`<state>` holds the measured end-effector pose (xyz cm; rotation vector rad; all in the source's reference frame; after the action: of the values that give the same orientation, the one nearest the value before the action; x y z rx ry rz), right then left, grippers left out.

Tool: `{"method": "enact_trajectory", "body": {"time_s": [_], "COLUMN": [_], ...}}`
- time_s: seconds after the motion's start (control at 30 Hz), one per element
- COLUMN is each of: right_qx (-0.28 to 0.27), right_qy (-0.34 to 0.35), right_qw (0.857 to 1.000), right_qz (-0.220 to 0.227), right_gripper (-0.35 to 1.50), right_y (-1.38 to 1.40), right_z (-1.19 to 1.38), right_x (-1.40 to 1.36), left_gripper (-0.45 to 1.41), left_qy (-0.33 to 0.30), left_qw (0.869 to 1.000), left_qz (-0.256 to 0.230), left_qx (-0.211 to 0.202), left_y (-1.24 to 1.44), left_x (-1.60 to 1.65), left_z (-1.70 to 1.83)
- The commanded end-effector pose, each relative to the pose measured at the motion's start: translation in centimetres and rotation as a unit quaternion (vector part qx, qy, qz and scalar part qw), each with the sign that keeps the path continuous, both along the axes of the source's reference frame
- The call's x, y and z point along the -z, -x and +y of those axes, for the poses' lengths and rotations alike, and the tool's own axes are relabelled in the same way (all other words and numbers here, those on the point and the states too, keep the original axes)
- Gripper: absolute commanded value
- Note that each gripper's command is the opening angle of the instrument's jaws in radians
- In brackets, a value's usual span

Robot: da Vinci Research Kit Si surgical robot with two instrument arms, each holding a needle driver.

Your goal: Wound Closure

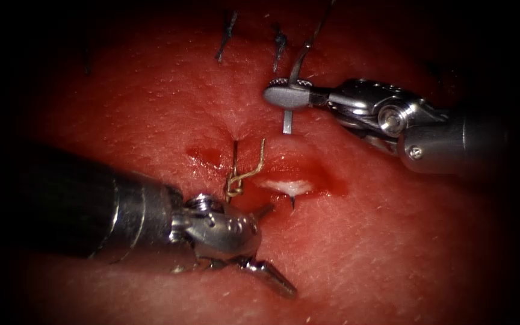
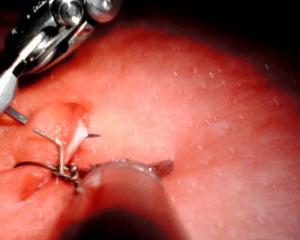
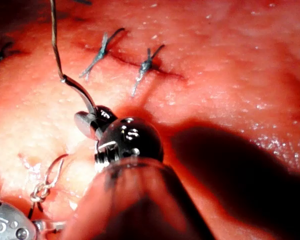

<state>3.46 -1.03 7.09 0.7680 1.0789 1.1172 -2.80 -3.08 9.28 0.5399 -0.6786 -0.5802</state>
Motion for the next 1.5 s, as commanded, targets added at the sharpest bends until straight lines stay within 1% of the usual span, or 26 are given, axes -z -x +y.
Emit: {"method": "enact_trajectory", "body": {"time_s": [0.03,0.07,0.1,0.3,0.33,0.4,0.47,0.5,0.53,0.57,0.6,0.63,0.67,0.7,0.73,0.77,0.8,0.87,0.97,1.0,1.07,1.27,1.4,1.43,1.47,1.5], "right_qx": [0.013,0.013,0.025,0.043,0.044,0.045,0.055,0.057,0.055,0.052,0.049,0.049,0.035,0.035,0.020,0.011,0.019,0.024,0.021,0.008,0.003,0.002,-0.004,-0.010,-0.010,-0.021], "right_qy": [-0.031,-0.031,-0.041,-0.052,-0.060,-0.062,-0.064,-0.063,-0.042,-0.014,0.014,0.014,0.055,0.055,0.076,0.105,0.139,0.161,0.202,0.217,0.229,0.237,0.245,0.248,0.248,0.255], "right_qw": [0.999,0.999,0.999,0.997,0.997,0.997,0.996,0.996,0.998,0.999,0.999,0.999,0.998,0.998,0.997,0.994,0.990,0.986,0.979,0.976,0.973,0.971,0.969,0.968,0.968,0.966], "right_qz": [-0.002,-0.002,-0.010,-0.022,-0.021,-0.019,-0.012,-0.005,0.001,0.009,0.017,0.017,0.025,0.025,0.028,0.035,0.033,0.029,0.027,0.031,0.034,0.038,0.044,0.047,0.047,0.048], "right_gripper": [-0.35,-0.35,-0.35,-0.35,-0.35,-0.35,-0.35,-0.35,-0.35,0.17,0.49,0.49,0.96,0.96,1.03,1.14,1.23,1.30,1.30,1.31,1.31,1.30,1.21,1.14,1.14,0.49], "right_y": [-0.07,-0.07,-0.09,-0.10,-0.09,-0.08,-0.06,-0.05,-0.05,-0.04,-0.03,-0.03,-0.01,-0.01,0.02,0.05,0.05,0.06,0.07,0.08,0.10,0.11,0.14,0.15,0.15,0.15], "right_z": [-0.15,-0.15,-0.27,-0.52,-0.60,-0.63,-0.75,-0.75,-0.72,-0.65,-0.59,-0.59,-0.44,-0.44,-0.34,-0.22,-0.16,-0.06,0.07,0.12,0.15,0.13,0.10,0.12,0.12,0.15], "right_x": [0.03,0.03,0.07,0.19,0.25,0.27,0.30,0.29,0.28,0.25,0.23,0.23,0.17,0.17,0.13,0.06,0.01,-0.05,-0.13,-0.14,-0.11,0.02,0.13,0.17,0.17,0.19], "left_gripper": [0.96,0.96,0.96,0.96,0.96,0.96,0.96,0.96,0.96,0.96,0.96,0.96,0.96,0.96,0.96,0.96,0.96,0.96,0.96,0.96,0.96,0.96,0.96,0.96,0.96,0.96], "left_qy": [-0.001,-0.001,-0.001,-0.002,-0.002,-0.002,-0.002,-0.002,-0.002,-0.002,-0.002,-0.002,-0.002,-0.002,-0.002,-0.002,-0.002,-0.002,-0.002,-0.002,-0.002,-0.002,-0.002,-0.002,-0.002,-0.002], "left_qw": [1.000,1.000,1.000,1.000,1.000,1.000,1.000,1.000,1.000,1.000,1.000,1.000,1.000,1.000,1.000,1.000,1.000,1.000,1.000,1.000,1.000,1.000,1.000,1.000,1.000,1.000], "left_qz": [-0.001,-0.001,-0.001,-0.001,-0.002,-0.002,-0.002,-0.003,-0.003,-0.002,-0.002,-0.002,-0.002,-0.002,-0.002,-0.002,-0.002,-0.002,-0.002,-0.002,-0.002,-0.002,-0.002,-0.002,-0.002,-0.002], "left_qx": [-0.001,-0.001,-0.002,-0.002,-0.002,-0.002,-0.003,-0.003,-0.003,-0.003,-0.003,-0.003,-0.003,-0.003,-0.003,-0.003,-0.003,-0.003,-0.003,-0.003,-0.003,-0.003,-0.003,-0.003,-0.003,-0.003], "left_y": [0.02,0.02,0.01,-0.01,-0.02,-0.02,-0.04,-0.04,-0.04,-0.04,-0.04,-0.04,-0.03,-0.03,-0.03,-0.03,-0.03,-0.03,-0.03,-0.03,-0.03,-0.03,-0.04,-0.04,-0.04,-0.04], "left_x": [-0.04,-0.04,-0.04,-0.02,-0.02,-0.01,-0.01,-0.01,-0.01,-0.01,-0.01,-0.01,0.00,0.00,0.00,0.00,0.00,0.00,0.00,0.00,-0.01,-0.01,-0.01,-0.01,-0.01,-0.01], "left_z": [-0.04,-0.04,-0.03,-0.01,0.00,0.00,0.00,0.00,0.00,0.00,-0.01,-0.01,-0.01,-0.01,-0.01,-0.01,-0.01,-0.01,-0.01,-0.02,-0.02,-0.02,-0.02,-0.02,-0.02,-0.03]}}
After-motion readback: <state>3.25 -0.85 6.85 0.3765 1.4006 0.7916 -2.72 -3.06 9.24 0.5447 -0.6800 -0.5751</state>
